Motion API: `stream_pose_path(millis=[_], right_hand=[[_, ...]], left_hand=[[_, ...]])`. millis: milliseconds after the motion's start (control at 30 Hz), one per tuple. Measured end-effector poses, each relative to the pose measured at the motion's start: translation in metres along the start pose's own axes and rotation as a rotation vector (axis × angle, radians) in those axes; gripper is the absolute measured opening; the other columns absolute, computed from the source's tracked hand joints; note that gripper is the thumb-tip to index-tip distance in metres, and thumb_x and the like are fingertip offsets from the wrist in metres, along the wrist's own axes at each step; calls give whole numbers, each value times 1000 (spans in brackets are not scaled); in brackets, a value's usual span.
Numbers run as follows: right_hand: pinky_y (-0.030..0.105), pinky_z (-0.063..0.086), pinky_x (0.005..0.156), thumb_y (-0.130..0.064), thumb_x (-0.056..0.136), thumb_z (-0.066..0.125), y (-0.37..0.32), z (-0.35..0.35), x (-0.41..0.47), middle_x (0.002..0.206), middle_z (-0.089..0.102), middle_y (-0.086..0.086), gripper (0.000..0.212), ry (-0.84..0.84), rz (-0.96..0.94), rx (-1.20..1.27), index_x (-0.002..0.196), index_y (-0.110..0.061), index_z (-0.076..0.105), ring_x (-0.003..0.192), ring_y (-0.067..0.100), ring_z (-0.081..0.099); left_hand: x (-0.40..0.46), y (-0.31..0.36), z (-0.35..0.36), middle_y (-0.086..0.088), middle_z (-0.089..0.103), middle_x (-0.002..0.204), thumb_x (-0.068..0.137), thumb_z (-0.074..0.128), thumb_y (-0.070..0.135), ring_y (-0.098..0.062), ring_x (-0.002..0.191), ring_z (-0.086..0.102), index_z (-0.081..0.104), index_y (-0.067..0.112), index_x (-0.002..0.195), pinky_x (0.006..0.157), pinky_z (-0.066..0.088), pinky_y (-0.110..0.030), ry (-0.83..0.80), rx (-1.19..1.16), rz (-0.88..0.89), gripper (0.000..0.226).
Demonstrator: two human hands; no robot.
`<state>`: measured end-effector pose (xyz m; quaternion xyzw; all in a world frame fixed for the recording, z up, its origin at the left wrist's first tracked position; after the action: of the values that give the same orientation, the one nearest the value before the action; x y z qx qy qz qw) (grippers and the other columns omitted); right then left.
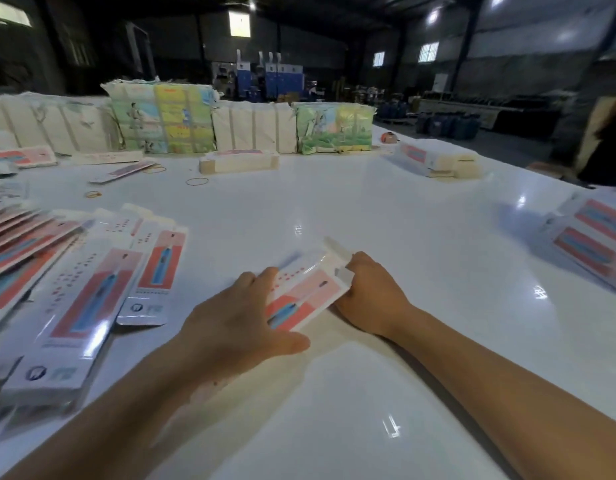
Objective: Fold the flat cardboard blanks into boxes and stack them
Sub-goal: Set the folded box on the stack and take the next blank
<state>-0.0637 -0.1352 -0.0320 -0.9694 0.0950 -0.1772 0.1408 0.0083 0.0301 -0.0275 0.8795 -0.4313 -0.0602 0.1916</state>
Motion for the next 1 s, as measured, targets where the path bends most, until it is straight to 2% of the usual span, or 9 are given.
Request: stream_pose_path(millis=[200,267,333,467,567,667,767,900,1000], right_hand=[[35,45,66,-7,85,53,9,-3,4,82,62,11,12,98,112,162,79,0,61,76,28,57],[24,44,64,-8,87,53,14,-6,4,76,61,3,16,183,166,213,71,-7,57,67,14,57],[10,39,61,-9,89,52,18,-12,1,73,60,-12,21,309,242,338,74,-21,59,64,0,57],[16,45,62,-5,89,52,8,-30,-13,71,62,-19,34,540,158,553,75,-35,60,68,3,58],[25,47,68,-3,91,55,-10,-28,-17,81,63,-10,23,464,12,526,89,-22,69,73,10,60],[32,49,68,-8,92,56,-17,-21,-15,88,62,3,16,384,13,531,93,-17,69,75,19,59],[25,49,60,-12,91,58,-17,-16,-14,83,64,1,12,349,137,731,83,-20,64,63,10,58],[22,47,53,-8,91,56,-15,-14,-13,68,66,-8,11,320,183,853,83,-12,62,54,10,56],[25,48,52,-5,90,57,-16,-15,-14,74,65,-3,17,338,192,946,100,-19,61,55,10,56]], left_hand=[[-3,2,-13,11,50,126,73,63,64,-11,100,56,28,30,137,75,49,-25,280,173,68,80],[-4,0,-20,9,54,128,75,62,61,-13,98,59,33,29,136,72,44,-25,377,170,71,74],[-4,-2,-24,11,55,128,76,61,62,-11,88,57,35,32,133,61,38,-19,387,141,50,70],[-4,-5,-28,12,58,121,76,58,65,-7,77,47,37,33,127,50,26,-10,370,143,21,64],[-2,-5,-27,13,58,120,77,55,66,-6,78,49,38,33,123,51,26,-8,325,162,23,60],[-2,-6,-25,14,57,122,76,53,68,-7,79,53,39,32,120,52,32,-9,274,172,20,58],[-1,-6,-22,12,59,118,76,53,67,-10,78,56,41,31,116,55,41,-15,248,117,17,56],[1,-4,-17,16,56,105,75,55,68,-8,69,57,36,37,105,53,38,-12,217,55,24,47],[2,-6,-16,21,50,95,74,56,69,-4,67,56,34,41,100,54,41,-13,196,13,21,44]])
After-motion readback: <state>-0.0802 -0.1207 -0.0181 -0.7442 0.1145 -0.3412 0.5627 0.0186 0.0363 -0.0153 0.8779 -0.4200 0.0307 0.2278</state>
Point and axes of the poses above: each hand's wrist, its own x-axis towards the middle knuckle, its own z-axis out of the palm, y = z × x, the point moved 4 cm from there along x, towards the middle knuckle
